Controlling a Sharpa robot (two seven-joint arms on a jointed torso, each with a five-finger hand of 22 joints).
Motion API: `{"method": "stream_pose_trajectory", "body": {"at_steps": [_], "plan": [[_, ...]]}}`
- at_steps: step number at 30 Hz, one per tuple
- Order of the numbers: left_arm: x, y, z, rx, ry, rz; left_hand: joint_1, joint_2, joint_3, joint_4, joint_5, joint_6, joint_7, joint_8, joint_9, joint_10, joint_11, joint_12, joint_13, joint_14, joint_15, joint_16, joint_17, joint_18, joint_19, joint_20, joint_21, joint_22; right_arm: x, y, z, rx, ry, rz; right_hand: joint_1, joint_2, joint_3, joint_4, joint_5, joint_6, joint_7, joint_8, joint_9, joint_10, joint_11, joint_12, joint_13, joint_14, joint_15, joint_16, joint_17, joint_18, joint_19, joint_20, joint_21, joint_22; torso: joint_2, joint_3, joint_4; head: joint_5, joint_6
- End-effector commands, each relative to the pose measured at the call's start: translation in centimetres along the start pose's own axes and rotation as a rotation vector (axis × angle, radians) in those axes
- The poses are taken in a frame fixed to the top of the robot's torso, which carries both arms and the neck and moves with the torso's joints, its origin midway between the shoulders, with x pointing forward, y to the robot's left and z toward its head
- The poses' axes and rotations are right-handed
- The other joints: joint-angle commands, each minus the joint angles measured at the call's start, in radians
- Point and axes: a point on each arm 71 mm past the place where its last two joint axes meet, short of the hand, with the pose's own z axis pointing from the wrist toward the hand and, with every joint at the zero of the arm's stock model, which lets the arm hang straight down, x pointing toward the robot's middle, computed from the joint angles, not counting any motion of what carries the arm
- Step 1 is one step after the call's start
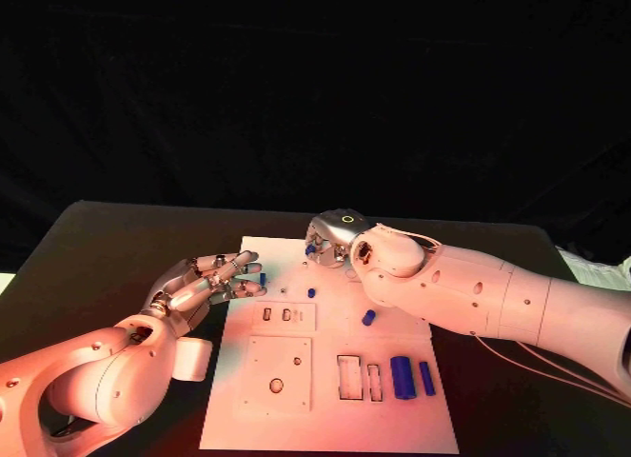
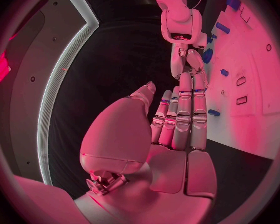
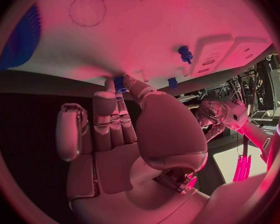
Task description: Assemble the parts on the task board
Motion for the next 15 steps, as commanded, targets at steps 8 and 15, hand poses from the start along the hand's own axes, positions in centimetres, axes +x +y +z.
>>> {"method": "stream_pose_trajectory", "body": {"at_steps": [8,15], "plan": [[0.2,-0.2,0.0,0.006,0.013,-0.006,0.009,0.002,0.002,-0.002,-0.003,-0.005,0.000,-0.004,-0.001,-0.005,-0.001,-0.005,-0.002,-0.007,0.002,-0.003,0.001,0.010,-0.005,-0.001,-0.004,-0.001,-0.2,-0.4,0.0,0.020,-0.009,-0.006,0.016,-0.055,-0.049,0.037,-0.027,-0.164,0.018,-0.006,-0.048,-0.198,0.040,-0.004,-0.002,-0.014,0.031,-0.054,-0.086,0.015,-0.036,0.028,-0.034,-0.059,0.001,-0.0009,0.0030,-0.001,0.002],[-0.1,-0.2,0.1,0.005,0.007,-0.005,0.009,0.002,0.003,-0.003,-0.004,-0.005,0.000,-0.005,-0.001,-0.006,0.000,-0.005,-0.002,-0.008,0.002,-0.004,0.002,0.010,-0.006,0.000,-0.004,-0.001,-1.1,-0.9,-1.0,0.016,-0.049,0.031,0.027,-0.054,-0.067,0.050,-0.025,-0.159,0.024,-0.003,-0.046,-0.181,0.036,0.006,0.001,-0.012,0.029,-0.054,-0.092,0.016,-0.035,0.029,-0.034,-0.060,0.002,0.0000,0.0031,-0.001,0.005]]}}
